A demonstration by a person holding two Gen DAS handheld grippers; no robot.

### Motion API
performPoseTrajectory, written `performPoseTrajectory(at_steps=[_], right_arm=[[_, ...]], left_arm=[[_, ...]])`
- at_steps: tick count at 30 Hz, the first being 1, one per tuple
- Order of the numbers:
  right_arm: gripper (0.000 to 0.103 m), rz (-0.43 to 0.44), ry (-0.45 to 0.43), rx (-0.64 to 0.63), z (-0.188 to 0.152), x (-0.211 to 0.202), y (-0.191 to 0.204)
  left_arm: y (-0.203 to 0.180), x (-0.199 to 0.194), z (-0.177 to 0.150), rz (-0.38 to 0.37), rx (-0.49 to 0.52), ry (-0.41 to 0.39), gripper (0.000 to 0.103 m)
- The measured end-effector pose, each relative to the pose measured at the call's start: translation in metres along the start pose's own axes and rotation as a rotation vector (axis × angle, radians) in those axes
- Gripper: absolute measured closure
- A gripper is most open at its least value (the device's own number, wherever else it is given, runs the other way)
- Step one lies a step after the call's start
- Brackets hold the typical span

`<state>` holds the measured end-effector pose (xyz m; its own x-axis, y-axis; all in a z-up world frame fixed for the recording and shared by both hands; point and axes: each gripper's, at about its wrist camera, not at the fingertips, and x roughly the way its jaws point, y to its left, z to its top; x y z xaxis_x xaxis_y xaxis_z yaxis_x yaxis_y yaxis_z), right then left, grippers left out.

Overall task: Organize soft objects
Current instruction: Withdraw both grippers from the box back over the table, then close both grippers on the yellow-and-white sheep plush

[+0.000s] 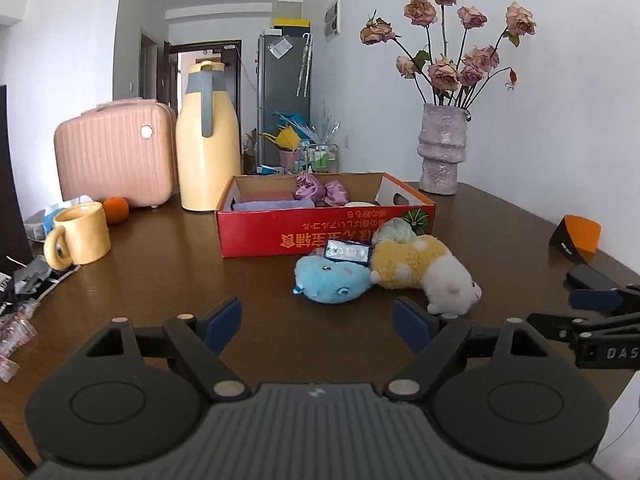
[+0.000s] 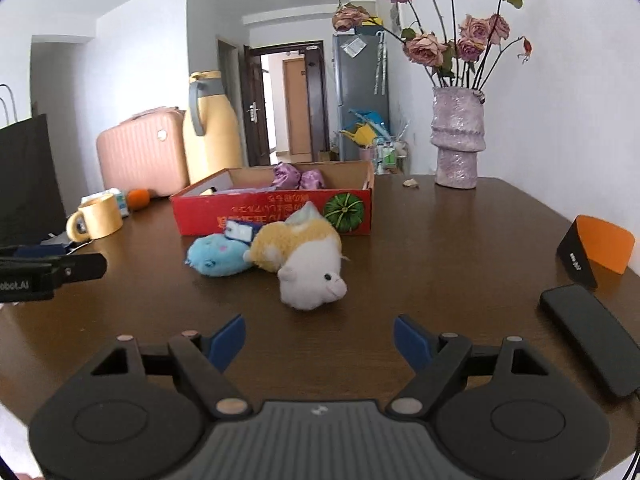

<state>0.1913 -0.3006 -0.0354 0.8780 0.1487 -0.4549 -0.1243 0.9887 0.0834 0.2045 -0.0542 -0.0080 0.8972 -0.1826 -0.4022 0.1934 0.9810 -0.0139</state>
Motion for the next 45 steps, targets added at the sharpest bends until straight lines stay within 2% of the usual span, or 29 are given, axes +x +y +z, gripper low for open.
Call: performPoseTrajectory(at_steps=[6, 15, 18, 20, 21, 25, 28, 32, 34, 35, 37, 40, 45], right_arm=[[0.022, 0.011, 0.025, -0.003, 0.002, 0.024, 0.003], [0.023, -0.023, 0.072, -0.098, 0.023, 0.095, 0.015], [0.029, -0.052, 0.094, -0.136, 0.030, 0.121, 0.019], [0.048, -0.058, 0.119, -0.142, 0.032, 0.135, 0.019], [0.048, -0.048, 0.131, -0.140, 0.032, 0.138, 0.018], [0.049, -0.018, 0.109, -0.128, 0.025, 0.122, 0.014], [0.049, 0.054, 0.099, -0.092, 0.012, 0.094, 0.011], [0.049, 0.190, 0.109, -0.142, -0.014, 0.053, 0.020], [0.049, 0.233, 0.106, -0.180, -0.024, 0.037, 0.026], [0.049, 0.220, 0.097, -0.198, -0.028, 0.032, 0.029], [0.047, 0.204, 0.097, -0.218, -0.030, 0.027, 0.033], [0.046, 0.214, 0.100, -0.210, -0.028, 0.023, 0.035], [0.042, 0.254, 0.085, -0.132, -0.019, 0.022, 0.028]], left_arm=[[0.001, 0.024, -0.003, -0.007, -0.005, 0.039, 0.019], [-0.002, 0.076, -0.001, -0.029, -0.005, 0.082, 0.019], [-0.004, 0.085, -0.002, -0.037, -0.005, 0.096, 0.019], [-0.004, 0.087, -0.003, -0.040, 0.001, 0.102, 0.019], [-0.004, 0.087, -0.004, -0.043, 0.006, 0.103, 0.019], [-0.004, 0.083, -0.007, -0.052, 0.008, 0.114, 0.019], [-0.004, 0.073, -0.011, -0.073, -0.020, 0.107, 0.019], [0.000, 0.062, -0.017, -0.133, -0.095, 0.120, 0.020], [-0.003, 0.059, -0.020, -0.165, -0.106, 0.134, 0.025], [-0.005, 0.057, -0.020, -0.175, -0.100, 0.139, 0.029], [-0.009, 0.056, -0.022, -0.192, -0.092, 0.149, 0.045], [-0.010, 0.056, -0.023, -0.220, -0.112, 0.163, 0.054], [-0.004, 0.058, -0.023, -0.242, -0.154, 0.177, 0.054]])
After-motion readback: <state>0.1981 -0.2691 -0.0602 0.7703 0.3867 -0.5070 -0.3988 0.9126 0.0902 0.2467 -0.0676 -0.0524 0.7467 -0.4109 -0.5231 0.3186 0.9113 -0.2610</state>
